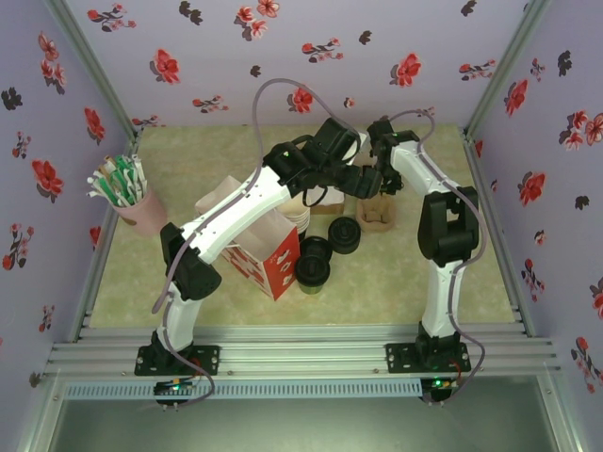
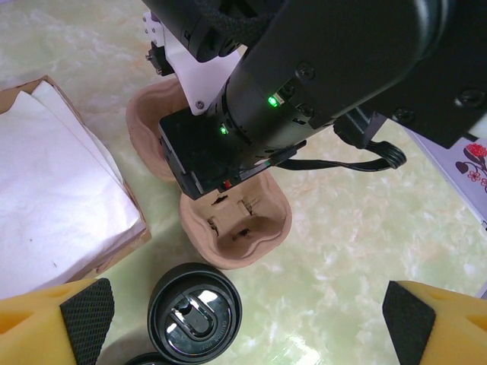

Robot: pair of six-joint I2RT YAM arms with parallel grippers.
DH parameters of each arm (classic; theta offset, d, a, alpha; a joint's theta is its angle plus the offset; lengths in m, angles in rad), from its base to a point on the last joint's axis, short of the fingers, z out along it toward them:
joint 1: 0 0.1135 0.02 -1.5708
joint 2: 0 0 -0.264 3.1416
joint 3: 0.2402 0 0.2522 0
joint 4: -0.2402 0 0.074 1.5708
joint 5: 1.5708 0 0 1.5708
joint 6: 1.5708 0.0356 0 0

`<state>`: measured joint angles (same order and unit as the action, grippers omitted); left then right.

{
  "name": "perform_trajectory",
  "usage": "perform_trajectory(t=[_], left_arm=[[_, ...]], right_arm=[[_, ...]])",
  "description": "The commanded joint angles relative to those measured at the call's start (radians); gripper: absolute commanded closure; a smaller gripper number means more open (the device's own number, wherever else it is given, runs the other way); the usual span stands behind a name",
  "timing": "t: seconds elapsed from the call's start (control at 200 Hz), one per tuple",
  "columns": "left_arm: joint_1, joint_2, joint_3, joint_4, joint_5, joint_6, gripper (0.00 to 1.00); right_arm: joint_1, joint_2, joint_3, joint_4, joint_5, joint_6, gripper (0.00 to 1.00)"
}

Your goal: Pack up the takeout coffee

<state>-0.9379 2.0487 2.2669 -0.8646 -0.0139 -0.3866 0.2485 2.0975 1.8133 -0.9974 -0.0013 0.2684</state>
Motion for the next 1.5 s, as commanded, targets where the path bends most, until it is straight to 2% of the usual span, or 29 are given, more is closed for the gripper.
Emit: perform_trajectory(t=[0.0,0.495,1.195,1.495], left_arm=[[-0.002,-0.018,0.025,-0.006,0.011,-0.011,0.07],[0.001,-0.018,0.029,-0.007,0.012,-0.012,0.07],[0.000,-0.025,0.010,0.010,0.010,-0.038,0.08],[-0.010,-0.107,-0.039,0.062,0.011,-0.043,0.06]], right_arm=[[-0.005,0.033,0.029,-0.028,0.011,-0.012,0.55],[-0.005,0.004,0.021,-0.035,0.011,-0.010,0.70],[-0.026,-0.104,-0.051,-0.011,-0.015,0.005,0.71],[-0.030,-0.238,-0.077,-0.023,-0.016,0.014,0.70]])
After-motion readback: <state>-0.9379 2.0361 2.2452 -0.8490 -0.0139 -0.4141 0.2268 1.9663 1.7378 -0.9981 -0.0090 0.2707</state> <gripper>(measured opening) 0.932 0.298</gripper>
